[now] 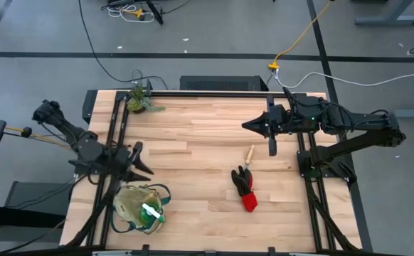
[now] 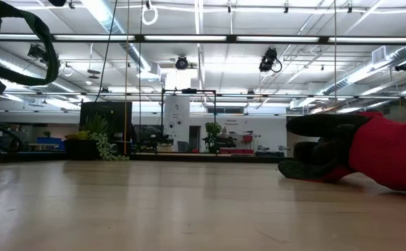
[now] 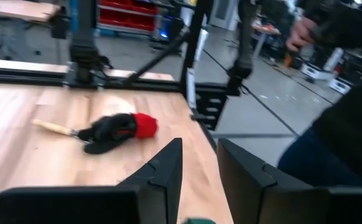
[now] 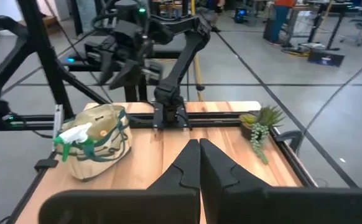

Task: Pick & Place Garden tools in Gardening bag
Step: Put the brown hand rake into the white gardening bag

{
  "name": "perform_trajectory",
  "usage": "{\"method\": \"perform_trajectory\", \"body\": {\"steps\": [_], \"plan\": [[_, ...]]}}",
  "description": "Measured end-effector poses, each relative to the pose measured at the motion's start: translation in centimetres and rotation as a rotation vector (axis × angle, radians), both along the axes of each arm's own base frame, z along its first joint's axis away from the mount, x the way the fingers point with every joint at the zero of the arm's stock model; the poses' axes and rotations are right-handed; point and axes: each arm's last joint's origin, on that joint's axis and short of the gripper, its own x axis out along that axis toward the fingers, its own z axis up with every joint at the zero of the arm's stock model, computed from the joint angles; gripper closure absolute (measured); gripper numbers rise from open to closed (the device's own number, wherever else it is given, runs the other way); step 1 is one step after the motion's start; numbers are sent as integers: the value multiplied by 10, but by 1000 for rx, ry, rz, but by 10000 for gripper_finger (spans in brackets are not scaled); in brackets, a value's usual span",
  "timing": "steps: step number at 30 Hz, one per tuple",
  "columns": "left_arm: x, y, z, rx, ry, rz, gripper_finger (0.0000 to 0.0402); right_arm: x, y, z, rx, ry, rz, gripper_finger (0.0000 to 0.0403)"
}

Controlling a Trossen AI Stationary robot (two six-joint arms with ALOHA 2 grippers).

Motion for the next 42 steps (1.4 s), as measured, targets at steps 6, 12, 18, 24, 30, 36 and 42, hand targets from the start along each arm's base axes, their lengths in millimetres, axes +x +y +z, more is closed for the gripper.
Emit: {"method": "perform_trajectory", "body": {"steps": [6, 12, 18, 24, 30, 36, 42], "plan": [[9, 12, 3, 12, -36, 100, 306, 0, 1, 0, 3, 0, 20, 403], [14, 24, 4, 39, -46, 189, 310, 0, 1, 0, -5, 0, 22, 403], [18, 35, 3, 41, -44, 233, 310, 0, 1, 0, 18, 0, 17, 403], [21, 46, 4, 35, -44, 312, 310, 0, 1, 0, 8, 0, 18, 403], [22, 52, 10, 12, -104, 337, 315, -8, 0, 1, 18, 15, -4, 403], [23, 56, 12, 6, -120, 324, 350, -23, -1, 1, 11, 52, -23, 403], [23, 59, 16, -8, -166, 332, 390, -33, -2, 2, -12, 66, -43, 403]]}}
